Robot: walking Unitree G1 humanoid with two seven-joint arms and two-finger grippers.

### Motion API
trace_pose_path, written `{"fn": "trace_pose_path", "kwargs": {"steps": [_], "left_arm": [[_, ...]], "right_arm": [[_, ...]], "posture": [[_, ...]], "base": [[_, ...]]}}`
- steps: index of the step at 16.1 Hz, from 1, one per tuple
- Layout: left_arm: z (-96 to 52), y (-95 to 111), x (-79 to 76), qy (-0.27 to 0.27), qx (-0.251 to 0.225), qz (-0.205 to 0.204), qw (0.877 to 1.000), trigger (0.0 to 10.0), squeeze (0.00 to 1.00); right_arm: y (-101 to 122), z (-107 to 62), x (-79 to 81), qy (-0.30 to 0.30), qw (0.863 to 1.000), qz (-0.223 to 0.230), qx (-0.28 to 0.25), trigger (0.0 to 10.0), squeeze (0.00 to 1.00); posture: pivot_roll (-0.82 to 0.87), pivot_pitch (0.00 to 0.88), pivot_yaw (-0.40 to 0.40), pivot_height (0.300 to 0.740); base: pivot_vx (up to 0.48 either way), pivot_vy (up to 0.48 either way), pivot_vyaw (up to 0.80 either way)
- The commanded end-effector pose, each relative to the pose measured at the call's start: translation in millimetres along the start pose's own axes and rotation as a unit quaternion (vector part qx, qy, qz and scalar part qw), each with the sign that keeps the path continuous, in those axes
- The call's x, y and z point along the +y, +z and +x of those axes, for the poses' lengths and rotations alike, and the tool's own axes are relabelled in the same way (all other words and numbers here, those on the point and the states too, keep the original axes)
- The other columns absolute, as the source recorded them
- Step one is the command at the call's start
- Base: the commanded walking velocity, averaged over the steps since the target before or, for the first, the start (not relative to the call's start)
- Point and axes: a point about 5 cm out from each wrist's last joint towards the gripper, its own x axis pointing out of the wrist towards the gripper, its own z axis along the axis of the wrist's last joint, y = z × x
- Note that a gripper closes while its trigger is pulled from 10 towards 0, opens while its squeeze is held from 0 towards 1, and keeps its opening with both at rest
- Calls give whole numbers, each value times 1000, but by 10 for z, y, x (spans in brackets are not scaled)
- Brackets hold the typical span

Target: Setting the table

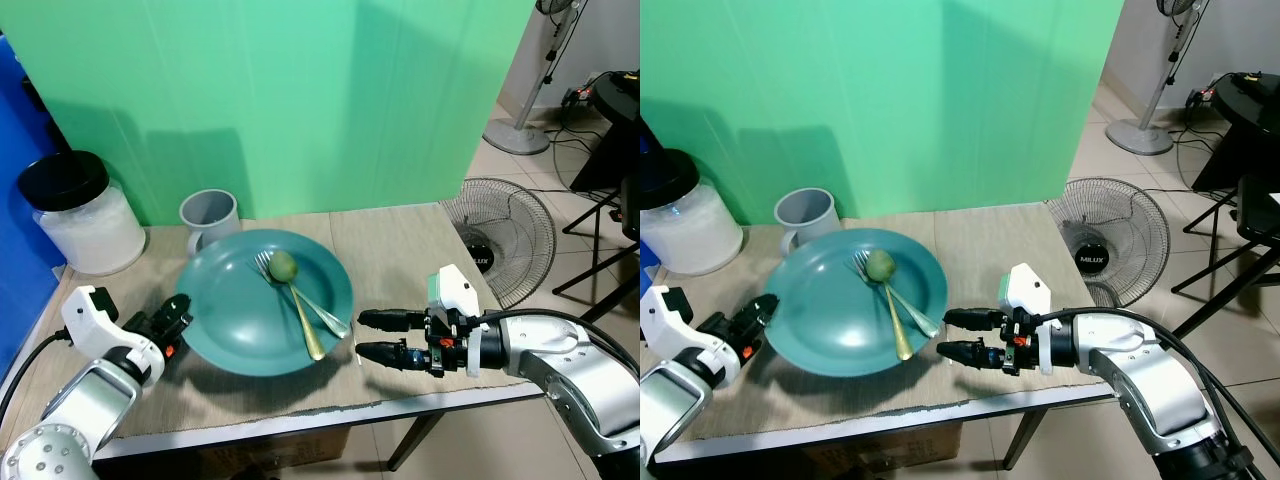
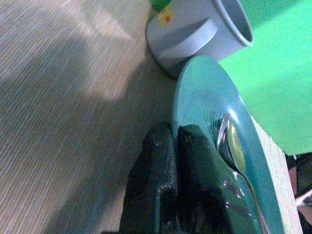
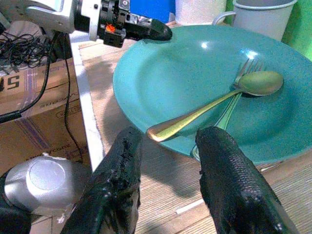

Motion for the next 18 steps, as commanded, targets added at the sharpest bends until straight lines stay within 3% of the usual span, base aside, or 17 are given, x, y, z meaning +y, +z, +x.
{"fn": "trace_pose_path", "kwargs": {"steps": [1, 4, 11, 14, 18], "left_arm": [[13, 31, 0, 23, -11, 6, 1000, 0, 0], [38, 72, -115, 14, -21, 25, 999, 0, 0], [37, 153, -268, 24, -9, 144, 989, 0, 0], [39, 225, -311, 24, -24, 149, 988, 0, 0], [3, 465, -466, 11, -66, 173, 983, 0, 0]], "right_arm": [[51, 2, -27, 1, 1000, -14, -2, 10000, 0], [53, -7, -38, -1, 1000, -15, -1, 10000, 0], [49, -32, -59, -9, 1000, -15, 1, 10000, 0], [48, -38, -72, -13, 1000, -15, 0, 10000, 0], [37, -61, -95, -22, 1000, -13, 1, 10000, 0]], "posture": [[-18, 0, 39, 740], [-18, 0, 39, 740], [-18, 0, 45, 740], [-16, 0, 47, 740], [-8, 0, 50, 740]], "base": [[0, 0, 0], [0, 0, 0], [0, 0, 0], [0, 0, 0], [0, 0, 0]]}}
